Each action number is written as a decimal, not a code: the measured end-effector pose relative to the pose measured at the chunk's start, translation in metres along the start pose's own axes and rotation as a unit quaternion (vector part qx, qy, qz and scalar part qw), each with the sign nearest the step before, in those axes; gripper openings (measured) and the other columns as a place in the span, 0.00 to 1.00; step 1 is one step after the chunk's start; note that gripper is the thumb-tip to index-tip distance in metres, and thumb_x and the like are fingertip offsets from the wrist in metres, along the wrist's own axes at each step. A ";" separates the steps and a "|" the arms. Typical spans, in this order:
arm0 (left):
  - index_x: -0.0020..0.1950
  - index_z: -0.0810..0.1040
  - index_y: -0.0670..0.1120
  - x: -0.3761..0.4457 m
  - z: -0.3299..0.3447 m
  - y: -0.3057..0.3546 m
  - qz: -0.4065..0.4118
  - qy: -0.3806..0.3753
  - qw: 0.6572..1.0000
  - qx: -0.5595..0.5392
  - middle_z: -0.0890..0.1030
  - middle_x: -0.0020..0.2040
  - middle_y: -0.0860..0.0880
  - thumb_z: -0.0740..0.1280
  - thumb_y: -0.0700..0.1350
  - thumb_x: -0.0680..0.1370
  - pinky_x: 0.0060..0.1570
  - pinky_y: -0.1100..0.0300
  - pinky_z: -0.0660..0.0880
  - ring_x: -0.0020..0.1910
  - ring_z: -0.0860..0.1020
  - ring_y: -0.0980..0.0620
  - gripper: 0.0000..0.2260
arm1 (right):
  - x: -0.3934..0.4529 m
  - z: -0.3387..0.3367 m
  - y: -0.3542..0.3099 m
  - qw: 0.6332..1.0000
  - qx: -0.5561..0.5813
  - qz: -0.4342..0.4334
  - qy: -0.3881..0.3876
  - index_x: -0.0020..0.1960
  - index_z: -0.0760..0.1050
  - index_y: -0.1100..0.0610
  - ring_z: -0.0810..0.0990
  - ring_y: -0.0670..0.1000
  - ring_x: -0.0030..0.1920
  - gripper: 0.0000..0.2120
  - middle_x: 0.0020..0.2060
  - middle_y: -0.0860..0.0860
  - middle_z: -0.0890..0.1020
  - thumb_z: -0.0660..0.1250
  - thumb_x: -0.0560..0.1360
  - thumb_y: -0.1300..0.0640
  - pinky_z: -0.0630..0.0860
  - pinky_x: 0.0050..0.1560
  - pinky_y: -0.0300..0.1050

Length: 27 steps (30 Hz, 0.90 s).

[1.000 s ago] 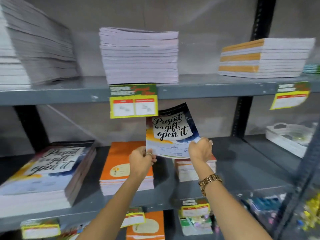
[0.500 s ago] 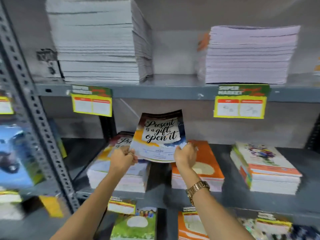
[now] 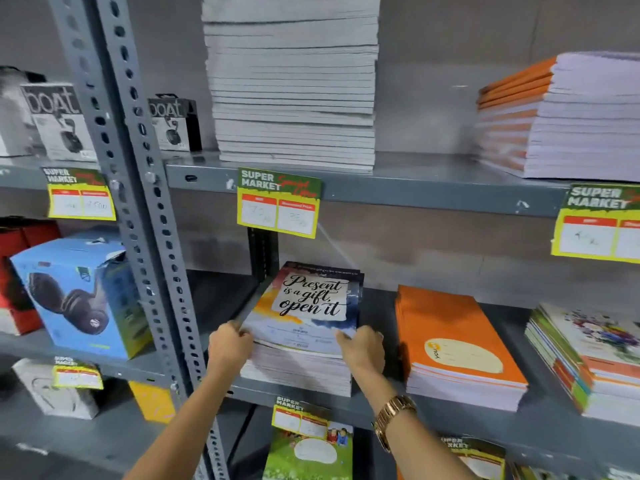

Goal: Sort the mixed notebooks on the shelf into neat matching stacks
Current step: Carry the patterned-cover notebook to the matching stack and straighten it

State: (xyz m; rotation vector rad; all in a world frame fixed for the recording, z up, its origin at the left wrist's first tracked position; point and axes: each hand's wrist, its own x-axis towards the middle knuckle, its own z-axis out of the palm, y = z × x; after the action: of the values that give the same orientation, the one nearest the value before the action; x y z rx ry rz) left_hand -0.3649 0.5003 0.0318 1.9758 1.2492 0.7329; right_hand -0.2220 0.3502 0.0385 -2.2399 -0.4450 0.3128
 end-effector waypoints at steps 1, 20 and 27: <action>0.43 0.75 0.34 0.000 0.001 -0.003 -0.004 0.003 1.000 0.004 0.80 0.38 0.32 0.58 0.35 0.74 0.36 0.47 0.76 0.37 0.78 0.36 0.07 | 0.001 0.002 0.002 1.000 -0.005 0.000 0.005 0.54 0.73 0.63 0.79 0.59 0.50 0.18 0.57 0.60 0.75 0.65 0.75 0.49 0.71 0.40 0.45; 0.71 0.64 0.48 0.004 0.024 -0.020 0.290 -0.103 0.931 0.196 0.64 0.73 0.46 0.56 0.53 0.79 0.73 0.50 0.46 0.74 0.57 0.50 0.21 | 0.004 0.023 0.035 0.897 -0.247 -0.367 -0.018 0.75 0.56 0.57 0.55 0.49 0.76 0.26 0.75 0.52 0.60 0.51 0.81 0.46 0.46 0.75 0.42; 0.69 0.67 0.48 0.004 0.021 -0.025 0.318 -0.103 0.931 0.144 0.66 0.72 0.45 0.60 0.50 0.79 0.73 0.52 0.50 0.73 0.60 0.48 0.19 | -0.003 0.027 0.045 0.883 -0.234 -0.404 0.048 0.69 0.68 0.61 0.69 0.55 0.70 0.23 0.68 0.57 0.72 0.62 0.78 0.50 0.57 0.73 0.51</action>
State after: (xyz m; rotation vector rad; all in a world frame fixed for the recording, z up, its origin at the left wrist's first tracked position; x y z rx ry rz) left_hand -0.3609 0.5064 0.0001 2.6686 0.6003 0.6327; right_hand -0.2248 0.3404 -0.0133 -2.2632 -1.4578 -0.3868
